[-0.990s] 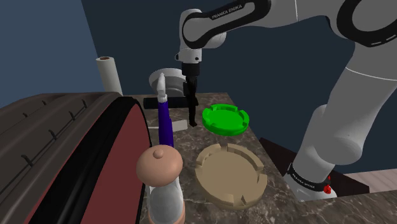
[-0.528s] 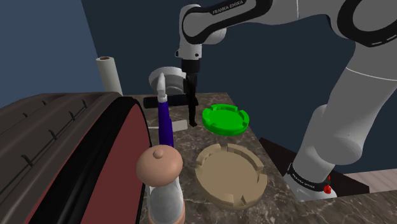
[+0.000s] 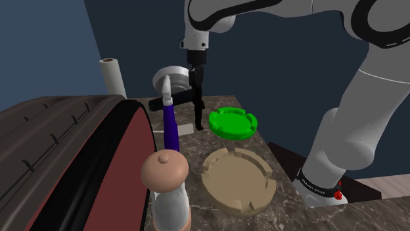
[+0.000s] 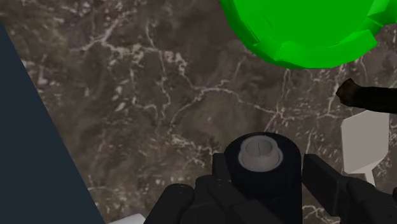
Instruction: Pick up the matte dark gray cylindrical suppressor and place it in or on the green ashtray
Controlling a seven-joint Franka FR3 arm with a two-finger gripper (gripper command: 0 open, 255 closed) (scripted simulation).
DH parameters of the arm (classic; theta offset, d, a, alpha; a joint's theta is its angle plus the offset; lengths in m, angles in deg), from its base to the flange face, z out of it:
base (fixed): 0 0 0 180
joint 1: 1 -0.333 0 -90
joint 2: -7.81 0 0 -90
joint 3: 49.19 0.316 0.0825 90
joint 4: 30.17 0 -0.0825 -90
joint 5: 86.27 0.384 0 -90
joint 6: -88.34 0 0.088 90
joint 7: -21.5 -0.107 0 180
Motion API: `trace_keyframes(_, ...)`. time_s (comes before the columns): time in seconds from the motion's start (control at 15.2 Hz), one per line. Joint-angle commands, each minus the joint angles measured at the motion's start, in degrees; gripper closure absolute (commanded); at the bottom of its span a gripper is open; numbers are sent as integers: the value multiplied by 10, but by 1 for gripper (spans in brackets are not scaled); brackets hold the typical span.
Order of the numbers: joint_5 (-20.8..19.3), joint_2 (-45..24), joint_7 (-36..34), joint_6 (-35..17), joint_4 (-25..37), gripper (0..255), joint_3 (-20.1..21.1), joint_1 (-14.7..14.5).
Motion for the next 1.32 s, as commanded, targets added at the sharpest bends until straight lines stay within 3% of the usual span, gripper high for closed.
trace_keyframes(0.0,-1,1,-1,17,17,255,-1,1)
trace_keyframes(0.46,-1,-1,-7,67,68,255,-1,1)
trace_keyframes(1.25,-12,274,12,91,-185,255,-15,14)
